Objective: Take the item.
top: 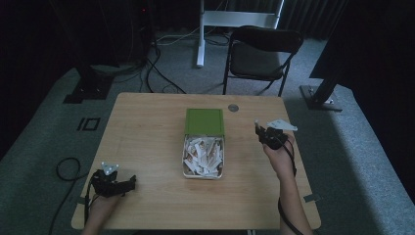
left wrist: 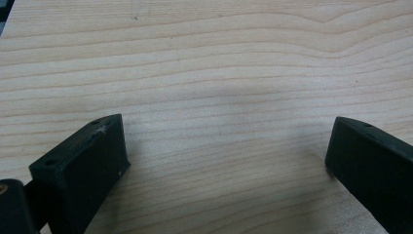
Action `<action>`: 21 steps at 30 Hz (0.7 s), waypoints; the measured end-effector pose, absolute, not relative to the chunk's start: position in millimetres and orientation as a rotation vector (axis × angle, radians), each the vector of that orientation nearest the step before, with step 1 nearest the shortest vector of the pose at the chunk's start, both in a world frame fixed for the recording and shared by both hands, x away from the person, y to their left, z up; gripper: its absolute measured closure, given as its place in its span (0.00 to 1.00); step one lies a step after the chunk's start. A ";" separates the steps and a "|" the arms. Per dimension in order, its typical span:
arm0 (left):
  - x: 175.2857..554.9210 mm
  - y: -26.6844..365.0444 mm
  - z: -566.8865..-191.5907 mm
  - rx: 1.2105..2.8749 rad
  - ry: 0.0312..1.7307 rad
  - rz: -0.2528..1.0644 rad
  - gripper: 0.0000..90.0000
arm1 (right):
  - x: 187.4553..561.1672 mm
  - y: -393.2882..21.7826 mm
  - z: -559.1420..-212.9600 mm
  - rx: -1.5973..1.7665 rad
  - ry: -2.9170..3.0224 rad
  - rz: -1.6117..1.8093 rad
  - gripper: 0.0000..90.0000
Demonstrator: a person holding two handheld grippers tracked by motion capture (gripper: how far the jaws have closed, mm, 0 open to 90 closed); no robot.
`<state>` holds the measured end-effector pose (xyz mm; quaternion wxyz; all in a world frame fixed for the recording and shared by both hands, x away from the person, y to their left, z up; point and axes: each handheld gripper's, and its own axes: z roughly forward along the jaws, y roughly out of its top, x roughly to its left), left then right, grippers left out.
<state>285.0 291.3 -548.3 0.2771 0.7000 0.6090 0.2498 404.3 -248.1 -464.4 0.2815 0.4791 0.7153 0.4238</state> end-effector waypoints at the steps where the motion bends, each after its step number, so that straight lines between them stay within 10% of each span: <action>1: 285.0 291.2 -548.3 1.879 1.635 0.671 0.03 | 407.0 -250.2 -468.1 1.294 1.910 1.116 0.93; 21: 285.0 291.2 -548.3 1.879 1.635 0.671 0.03 | 457.1 -263.8 -516.7 1.475 1.857 0.944 0.93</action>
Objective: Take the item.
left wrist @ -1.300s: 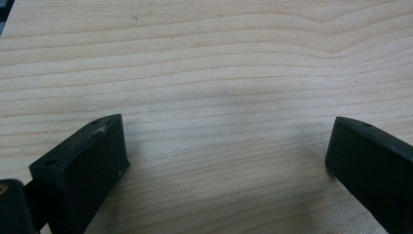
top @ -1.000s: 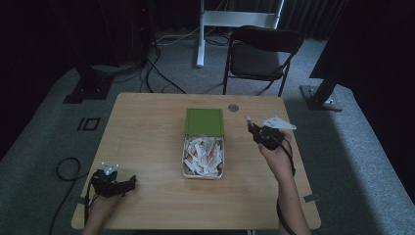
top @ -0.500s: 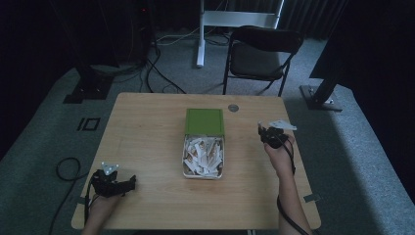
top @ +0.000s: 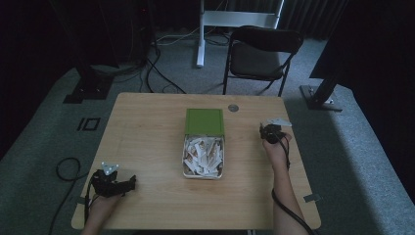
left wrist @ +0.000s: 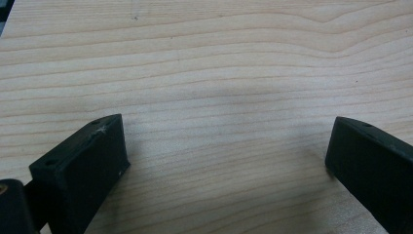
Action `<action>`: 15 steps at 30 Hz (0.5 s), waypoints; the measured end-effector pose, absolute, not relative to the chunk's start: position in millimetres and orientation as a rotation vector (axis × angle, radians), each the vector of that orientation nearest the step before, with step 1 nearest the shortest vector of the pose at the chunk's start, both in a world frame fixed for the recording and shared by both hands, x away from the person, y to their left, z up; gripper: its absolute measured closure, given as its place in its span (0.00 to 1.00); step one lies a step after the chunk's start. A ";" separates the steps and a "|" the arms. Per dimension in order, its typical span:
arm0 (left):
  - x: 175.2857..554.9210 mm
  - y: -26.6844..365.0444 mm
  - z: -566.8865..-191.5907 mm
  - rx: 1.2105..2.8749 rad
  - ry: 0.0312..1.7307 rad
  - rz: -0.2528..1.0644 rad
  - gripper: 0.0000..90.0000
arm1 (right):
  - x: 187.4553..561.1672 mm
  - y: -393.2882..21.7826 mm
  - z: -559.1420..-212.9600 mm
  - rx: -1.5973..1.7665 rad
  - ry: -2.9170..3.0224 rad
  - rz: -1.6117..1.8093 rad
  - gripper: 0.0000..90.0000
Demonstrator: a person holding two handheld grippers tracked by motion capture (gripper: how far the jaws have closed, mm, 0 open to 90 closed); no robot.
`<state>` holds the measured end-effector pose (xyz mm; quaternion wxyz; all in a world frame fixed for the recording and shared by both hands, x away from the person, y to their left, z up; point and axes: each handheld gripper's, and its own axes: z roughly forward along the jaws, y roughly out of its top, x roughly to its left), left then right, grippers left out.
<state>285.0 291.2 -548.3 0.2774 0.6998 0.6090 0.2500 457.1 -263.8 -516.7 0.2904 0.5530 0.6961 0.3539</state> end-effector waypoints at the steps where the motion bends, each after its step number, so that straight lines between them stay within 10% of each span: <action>1: 285.0 291.2 -548.3 1.879 1.635 0.671 0.03 | 459.1 -263.1 -518.5 1.485 1.855 0.942 0.93; 13: 285.0 291.2 -548.3 1.879 1.635 0.671 0.03 | 463.2 -255.6 -538.1 1.513 1.889 0.922 0.79; 15: 285.0 291.2 -548.3 1.879 1.635 0.671 0.03 | 459.9 -254.4 -537.3 1.500 1.892 0.954 0.62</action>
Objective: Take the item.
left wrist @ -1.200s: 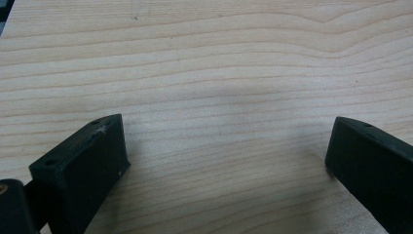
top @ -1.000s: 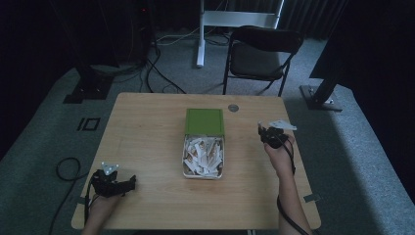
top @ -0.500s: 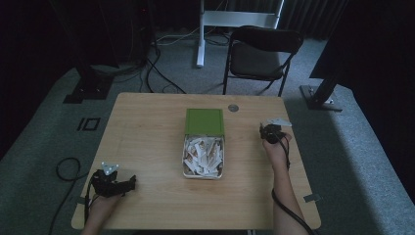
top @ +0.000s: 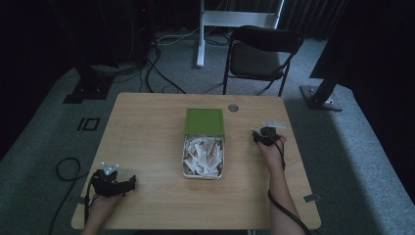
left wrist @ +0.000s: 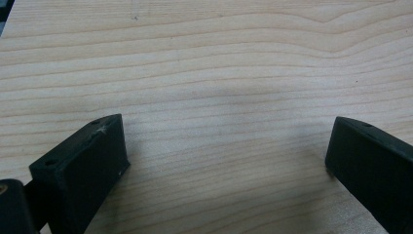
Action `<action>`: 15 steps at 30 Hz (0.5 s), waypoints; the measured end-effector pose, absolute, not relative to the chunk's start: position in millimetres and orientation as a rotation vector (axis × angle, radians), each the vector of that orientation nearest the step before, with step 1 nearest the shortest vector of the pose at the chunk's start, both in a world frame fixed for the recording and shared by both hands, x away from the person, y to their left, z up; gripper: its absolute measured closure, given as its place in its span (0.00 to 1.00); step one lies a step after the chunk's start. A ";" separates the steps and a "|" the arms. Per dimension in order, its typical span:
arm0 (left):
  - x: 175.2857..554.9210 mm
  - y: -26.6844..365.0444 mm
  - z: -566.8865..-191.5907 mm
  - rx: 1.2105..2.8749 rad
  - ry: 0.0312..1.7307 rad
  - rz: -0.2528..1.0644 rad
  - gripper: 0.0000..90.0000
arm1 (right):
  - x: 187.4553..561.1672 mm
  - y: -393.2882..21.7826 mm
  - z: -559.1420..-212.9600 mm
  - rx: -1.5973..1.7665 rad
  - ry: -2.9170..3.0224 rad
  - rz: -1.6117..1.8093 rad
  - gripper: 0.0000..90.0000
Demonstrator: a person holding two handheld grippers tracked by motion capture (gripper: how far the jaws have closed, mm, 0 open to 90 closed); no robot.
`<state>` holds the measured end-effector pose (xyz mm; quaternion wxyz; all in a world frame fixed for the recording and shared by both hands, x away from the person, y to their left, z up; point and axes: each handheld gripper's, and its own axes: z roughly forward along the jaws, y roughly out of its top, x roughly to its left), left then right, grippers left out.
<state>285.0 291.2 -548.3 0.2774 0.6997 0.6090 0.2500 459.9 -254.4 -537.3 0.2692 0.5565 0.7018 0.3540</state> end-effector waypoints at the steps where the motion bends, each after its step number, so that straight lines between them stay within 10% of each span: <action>1: 285.0 291.2 -548.3 1.879 1.635 0.671 0.03 | 458.6 -254.2 -536.7 1.505 1.892 0.980 0.58; 15: 285.0 291.2 -548.3 1.879 1.635 0.671 0.03 | 432.8 -256.0 -529.3 1.432 1.973 1.082 0.22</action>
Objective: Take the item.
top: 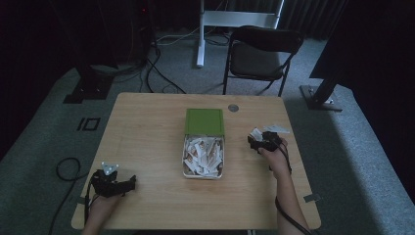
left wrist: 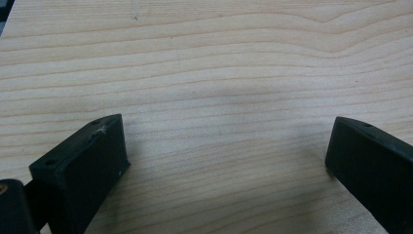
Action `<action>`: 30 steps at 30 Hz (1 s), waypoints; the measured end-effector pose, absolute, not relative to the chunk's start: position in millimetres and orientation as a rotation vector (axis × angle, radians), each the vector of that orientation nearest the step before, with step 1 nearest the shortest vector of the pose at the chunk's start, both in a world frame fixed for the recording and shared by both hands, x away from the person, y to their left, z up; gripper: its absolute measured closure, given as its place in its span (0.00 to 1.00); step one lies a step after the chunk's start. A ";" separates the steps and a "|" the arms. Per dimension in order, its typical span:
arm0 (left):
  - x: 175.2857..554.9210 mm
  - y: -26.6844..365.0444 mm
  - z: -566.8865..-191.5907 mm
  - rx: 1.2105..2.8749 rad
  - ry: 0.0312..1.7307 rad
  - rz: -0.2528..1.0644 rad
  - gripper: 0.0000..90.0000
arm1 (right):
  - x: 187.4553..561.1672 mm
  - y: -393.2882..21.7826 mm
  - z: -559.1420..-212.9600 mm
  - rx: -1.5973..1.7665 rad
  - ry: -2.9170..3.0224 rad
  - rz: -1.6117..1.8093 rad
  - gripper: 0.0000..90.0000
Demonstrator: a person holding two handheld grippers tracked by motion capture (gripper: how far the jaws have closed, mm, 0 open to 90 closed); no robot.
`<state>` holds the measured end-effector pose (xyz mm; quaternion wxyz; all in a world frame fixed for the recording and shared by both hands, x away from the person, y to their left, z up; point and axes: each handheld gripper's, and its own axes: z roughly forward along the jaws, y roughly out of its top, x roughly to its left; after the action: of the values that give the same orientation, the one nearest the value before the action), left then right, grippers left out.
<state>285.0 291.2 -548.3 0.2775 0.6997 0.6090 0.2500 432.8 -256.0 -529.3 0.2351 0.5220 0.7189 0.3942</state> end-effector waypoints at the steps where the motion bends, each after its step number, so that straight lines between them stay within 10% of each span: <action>1: 285.0 291.2 -548.3 1.879 1.635 0.671 0.03 | 430.7 -256.2 -529.8 1.425 1.980 1.079 0.21; 30: 285.0 291.2 -548.3 1.879 1.635 0.671 0.03 | 366.5 -263.1 -535.6 1.319 2.104 1.118 0.15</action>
<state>285.0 291.2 -548.3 0.2774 0.6998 0.6090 0.2500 366.5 -263.1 -535.6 0.2078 0.4737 0.7557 0.4016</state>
